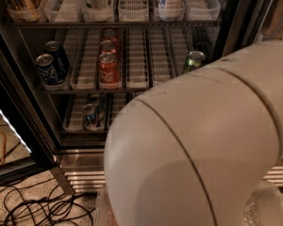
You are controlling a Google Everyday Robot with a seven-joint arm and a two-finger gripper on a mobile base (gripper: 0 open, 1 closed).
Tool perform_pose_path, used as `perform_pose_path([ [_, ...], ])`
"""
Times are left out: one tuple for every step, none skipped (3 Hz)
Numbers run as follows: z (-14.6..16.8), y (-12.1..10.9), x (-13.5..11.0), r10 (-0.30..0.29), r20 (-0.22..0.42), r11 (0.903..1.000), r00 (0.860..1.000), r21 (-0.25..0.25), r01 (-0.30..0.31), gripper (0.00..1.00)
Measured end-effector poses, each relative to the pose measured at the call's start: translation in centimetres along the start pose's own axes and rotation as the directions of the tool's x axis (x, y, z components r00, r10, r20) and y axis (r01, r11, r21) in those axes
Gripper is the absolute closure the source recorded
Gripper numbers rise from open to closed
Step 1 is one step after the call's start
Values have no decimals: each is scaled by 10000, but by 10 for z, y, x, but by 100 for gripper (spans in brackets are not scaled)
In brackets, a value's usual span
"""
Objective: Pick water bottle from bottom shelf of fridge
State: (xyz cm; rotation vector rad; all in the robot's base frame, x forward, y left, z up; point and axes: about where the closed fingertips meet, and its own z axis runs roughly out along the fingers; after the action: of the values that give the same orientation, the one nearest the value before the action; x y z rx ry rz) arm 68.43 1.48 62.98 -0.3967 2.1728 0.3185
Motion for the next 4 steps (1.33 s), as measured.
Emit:
perform_pose_path([
  [-6, -16, 8, 61, -33, 9991, 10000, 417, -60, 24],
  [-9, -35, 9, 203, 41, 9962, 9998, 847, -206, 24],
  [9, -26, -21, 123, 694, 9968, 9975, 781, -178, 29],
  [14, -23, -25, 131, 730, 9973, 9972, 715, -184, 29],
])
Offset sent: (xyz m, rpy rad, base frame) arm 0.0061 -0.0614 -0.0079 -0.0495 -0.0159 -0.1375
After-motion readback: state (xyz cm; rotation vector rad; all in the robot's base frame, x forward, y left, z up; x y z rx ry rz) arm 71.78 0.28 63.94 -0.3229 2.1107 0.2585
